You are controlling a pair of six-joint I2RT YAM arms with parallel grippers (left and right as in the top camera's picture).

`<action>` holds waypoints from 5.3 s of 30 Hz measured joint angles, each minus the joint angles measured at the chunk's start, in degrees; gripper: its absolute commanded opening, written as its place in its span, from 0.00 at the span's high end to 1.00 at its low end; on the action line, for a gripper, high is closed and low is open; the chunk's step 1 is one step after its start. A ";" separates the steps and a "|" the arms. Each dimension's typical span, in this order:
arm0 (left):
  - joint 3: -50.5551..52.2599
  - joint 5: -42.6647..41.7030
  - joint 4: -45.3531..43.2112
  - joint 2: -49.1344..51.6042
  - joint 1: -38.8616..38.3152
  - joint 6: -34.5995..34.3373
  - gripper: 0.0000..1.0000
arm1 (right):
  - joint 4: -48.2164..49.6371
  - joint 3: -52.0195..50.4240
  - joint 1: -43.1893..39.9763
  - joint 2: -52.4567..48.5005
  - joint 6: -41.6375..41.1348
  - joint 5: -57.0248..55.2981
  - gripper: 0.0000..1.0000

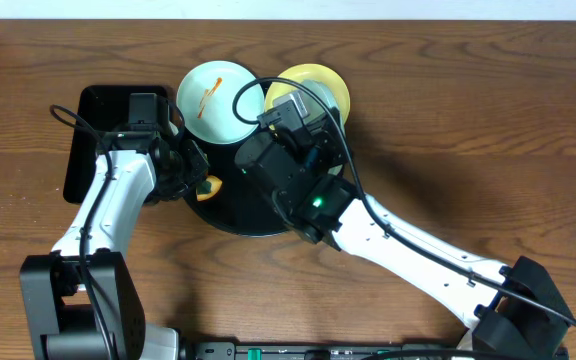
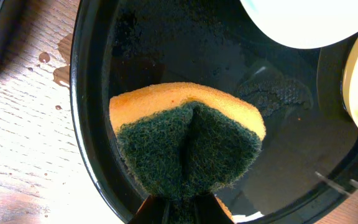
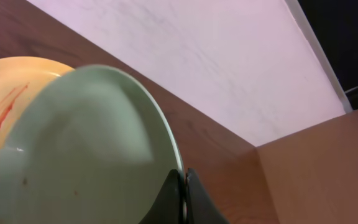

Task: Clean dirty plates on tray and stack at the side
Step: 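Lift the cleaned light-blue plate with the right gripper, move left gripper aside, then carry the light-blue plate right and set it on the table, then move the right gripper back to the yellow plate rim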

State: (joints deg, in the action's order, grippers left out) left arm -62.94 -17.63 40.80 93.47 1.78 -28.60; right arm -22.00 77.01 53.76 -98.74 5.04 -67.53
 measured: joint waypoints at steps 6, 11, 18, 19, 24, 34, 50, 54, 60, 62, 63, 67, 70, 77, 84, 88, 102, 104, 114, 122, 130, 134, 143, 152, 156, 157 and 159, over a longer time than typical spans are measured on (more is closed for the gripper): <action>0.00 0.00 0.07 0.00 0.00 0.13 0.93 | -2.95 0.02 0.09 0.00 -1.01 3.10 0.99; 0.00 0.00 0.20 0.00 0.00 0.13 0.93 | -10.14 0.00 -1.05 0.00 -7.96 18.21 0.99; 0.00 0.00 0.33 0.00 0.00 0.13 0.93 | -11.21 0.00 -7.37 0.02 -15.43 36.89 0.99; 0.00 0.00 0.33 0.00 0.00 0.13 0.93 | -11.19 0.00 -8.35 0.04 -15.80 39.26 0.99; 0.00 0.00 0.35 0.00 0.00 0.13 0.93 | -11.19 0.00 -14.71 1.40 -17.11 52.46 0.99; 0.00 0.00 0.35 0.00 0.00 0.13 0.93 | -13.29 0.00 -31.76 6.27 -18.29 69.18 0.99; 0.00 0.00 0.35 0.00 0.00 0.13 0.93 | -17.14 -0.52 -48.76 4.24 -17.55 83.08 0.69; 0.00 0.00 0.33 0.00 0.00 0.13 0.92 | -14.99 -0.61 -44.52 -1.86 -18.21 88.48 0.60; 0.00 0.00 0.35 0.00 0.00 0.13 0.93 | -9.20 -1.46 -36.44 -11.47 -21.33 91.93 0.55; 0.00 0.00 0.35 0.00 0.00 0.13 0.93 | -7.87 -1.70 -35.41 -12.63 -22.43 92.30 0.54; 0.00 0.00 0.37 0.00 0.00 0.13 0.93 | -7.37 -1.73 -35.08 -12.94 -22.93 92.39 0.53; 0.00 0.00 0.37 0.00 0.00 0.13 0.93 | -5.97 -1.73 -34.69 -13.44 -24.35 92.35 0.53; 0.00 0.00 0.37 -0.02 0.00 0.13 0.93 | -5.05 -1.73 -34.38 -14.71 -25.03 92.19 0.53; 0.00 0.00 0.35 0.00 0.00 0.13 0.93 | -3.61 -1.73 -32.72 -16.57 -25.51 92.28 0.52; 0.00 0.00 0.37 0.00 0.00 0.13 0.92 | -2.95 -1.73 -31.95 -16.65 -25.79 92.13 0.91; 0.00 0.00 0.35 0.00 0.00 0.13 0.93 | -3.06 -1.73 -31.85 -16.68 -26.27 91.93 0.99; 0.00 0.00 0.39 0.00 0.00 0.13 0.93 | -5.05 -1.73 -32.02 -16.59 -26.21 91.89 0.99; 0.00 0.00 0.48 0.00 0.00 0.13 0.93 | -6.01 -1.73 -32.22 -16.06 -25.88 91.95 0.99; 0.00 0.00 0.61 0.00 0.00 0.13 0.93 | -15.56 -1.86 -39.67 1.95 -23.82 86.49 0.99; 0.00 0.00 0.52 0.00 0.00 0.13 0.92 | -20.92 -1.84 -52.04 5.05 -23.63 77.94 0.99; 0.00 0.00 0.28 0.00 0.00 0.13 0.92 | -22.12 -1.84 -60.19 1.88 -23.61 69.81 0.99; 0.00 0.00 0.28 0.00 0.00 0.13 0.93 | -22.12 -1.86 -61.99 -1.33 -23.61 68.30 0.99; 0.00 0.00 0.28 0.00 0.00 0.13 0.93 | -21.73 -1.86 -63.67 -9.16 -23.96 66.38 0.70; 0.00 0.00 0.28 0.00 0.00 0.13 0.92 | -22.43 -1.07 -63.71 -9.55 -23.56 71.60 0.46; 0.00 0.00 0.28 0.00 0.00 0.13 0.93 | -22.69 1.38 -62.58 -6.78 -22.36 79.36 0.40; 0.00 0.00 0.28 0.00 0.00 0.13 0.92 | -22.58 1.90 -61.79 -6.03 -22.36 80.39 0.39; 0.00 0.00 0.26 0.00 0.00 0.13 0.93 | -22.08 2.97 -58.47 -4.28 -22.32 82.27 0.37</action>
State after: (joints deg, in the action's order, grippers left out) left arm -62.94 -17.63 41.06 93.47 1.78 -28.47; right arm -44.07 79.99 -4.71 -103.02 -17.28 14.74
